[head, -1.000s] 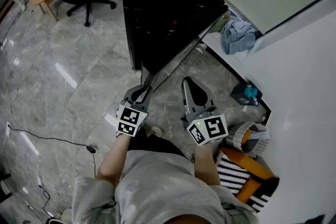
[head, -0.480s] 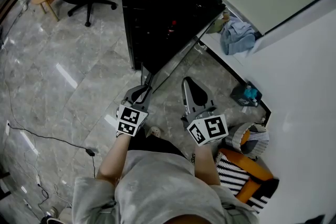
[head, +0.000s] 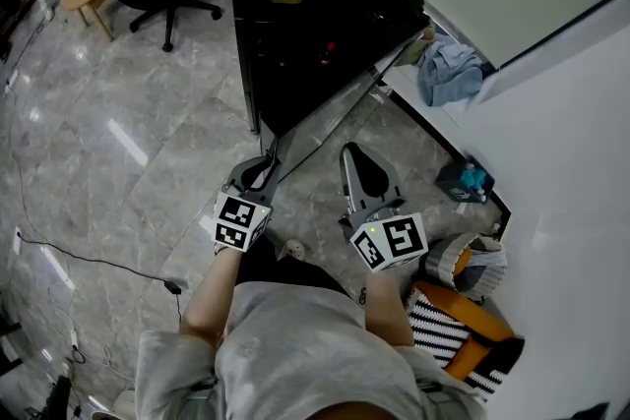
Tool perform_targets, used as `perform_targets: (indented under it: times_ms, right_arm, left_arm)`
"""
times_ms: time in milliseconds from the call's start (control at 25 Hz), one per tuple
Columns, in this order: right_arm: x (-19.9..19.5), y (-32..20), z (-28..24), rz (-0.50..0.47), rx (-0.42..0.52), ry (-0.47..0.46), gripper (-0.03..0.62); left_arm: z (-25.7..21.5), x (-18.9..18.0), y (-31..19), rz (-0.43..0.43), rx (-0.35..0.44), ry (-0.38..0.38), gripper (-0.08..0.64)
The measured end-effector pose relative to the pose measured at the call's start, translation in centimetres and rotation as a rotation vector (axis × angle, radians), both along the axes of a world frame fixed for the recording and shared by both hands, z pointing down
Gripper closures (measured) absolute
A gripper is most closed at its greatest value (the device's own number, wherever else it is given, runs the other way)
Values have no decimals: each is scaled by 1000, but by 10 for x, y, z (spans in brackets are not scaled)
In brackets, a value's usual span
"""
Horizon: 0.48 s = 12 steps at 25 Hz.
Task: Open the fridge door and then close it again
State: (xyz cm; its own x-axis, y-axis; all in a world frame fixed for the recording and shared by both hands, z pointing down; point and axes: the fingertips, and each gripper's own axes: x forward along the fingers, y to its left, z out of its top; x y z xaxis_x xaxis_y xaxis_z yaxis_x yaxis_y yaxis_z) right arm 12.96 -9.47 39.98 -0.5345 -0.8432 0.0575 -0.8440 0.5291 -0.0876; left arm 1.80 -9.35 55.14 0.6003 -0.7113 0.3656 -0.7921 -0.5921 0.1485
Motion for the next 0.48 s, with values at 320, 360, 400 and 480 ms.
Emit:
perform_targets:
  times_ms: [320,360,400,480]
  right_arm:
    - [-10,-18,3,6,-12,-2,566]
    - [-10,-20,4,9,-14,-3,566]
    - [-11,-23,5,10,-15,-3,566]
    - [-14,-29,5,12,-17,-2,566]
  left_arm:
    - [0,-25,-28,-32,-6,-4,512]
    - [0,-28,-32,-36,-7,-5,511]
    - [0,-31,-36,-39,-7,-7,511]
    - [0,-38,-46,-42,-4,-10,508]
